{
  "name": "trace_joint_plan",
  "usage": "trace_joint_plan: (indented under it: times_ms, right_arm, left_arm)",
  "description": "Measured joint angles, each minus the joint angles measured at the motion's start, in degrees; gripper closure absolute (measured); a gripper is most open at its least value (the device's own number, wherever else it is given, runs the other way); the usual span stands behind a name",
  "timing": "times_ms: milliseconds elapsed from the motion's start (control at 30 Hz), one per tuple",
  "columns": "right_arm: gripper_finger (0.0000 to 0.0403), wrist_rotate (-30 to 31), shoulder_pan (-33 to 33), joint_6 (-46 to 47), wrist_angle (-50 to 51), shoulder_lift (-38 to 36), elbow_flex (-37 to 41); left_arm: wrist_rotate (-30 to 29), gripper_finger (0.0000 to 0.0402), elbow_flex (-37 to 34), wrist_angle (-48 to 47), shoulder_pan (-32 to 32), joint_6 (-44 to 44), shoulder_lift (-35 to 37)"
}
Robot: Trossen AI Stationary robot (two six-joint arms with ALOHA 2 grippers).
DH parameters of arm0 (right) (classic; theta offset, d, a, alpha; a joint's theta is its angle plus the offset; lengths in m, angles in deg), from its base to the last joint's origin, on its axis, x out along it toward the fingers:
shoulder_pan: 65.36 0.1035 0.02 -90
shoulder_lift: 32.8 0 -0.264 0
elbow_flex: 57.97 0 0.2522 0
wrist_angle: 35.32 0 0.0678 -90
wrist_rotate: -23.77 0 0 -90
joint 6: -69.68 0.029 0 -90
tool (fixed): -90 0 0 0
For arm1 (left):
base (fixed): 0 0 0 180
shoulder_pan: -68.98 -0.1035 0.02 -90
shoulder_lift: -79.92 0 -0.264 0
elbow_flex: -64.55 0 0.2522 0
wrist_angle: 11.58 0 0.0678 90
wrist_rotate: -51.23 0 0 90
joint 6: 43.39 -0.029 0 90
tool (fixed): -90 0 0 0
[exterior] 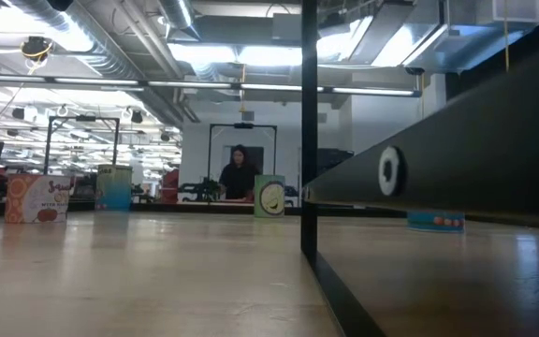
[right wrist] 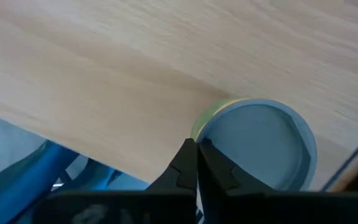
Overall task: Pick and place cans onto a shelf
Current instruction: Put the canned meatballs on the shelf
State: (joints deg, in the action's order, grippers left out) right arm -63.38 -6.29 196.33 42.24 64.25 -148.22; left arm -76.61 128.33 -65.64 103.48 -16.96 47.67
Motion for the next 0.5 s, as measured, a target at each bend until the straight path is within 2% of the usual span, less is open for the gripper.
trace_joint_plan:
  times_ms: [267, 500]
  right_arm:
    - [0.0403, 0.00, 3.04, 0.44, -4.59, 2.56, 0.04]
    - [0.0403, -1.03, 5.96, 0.44, -7.60, 3.81, 0.04]
  left_arm:
    - [-0.97, 0.0401, 0.00, 0.00, 0.00, 0.03, 0.02]
    - [-4.17, 0.0401, 0.00, 0.02, 0.02, 0.07, 0.02]
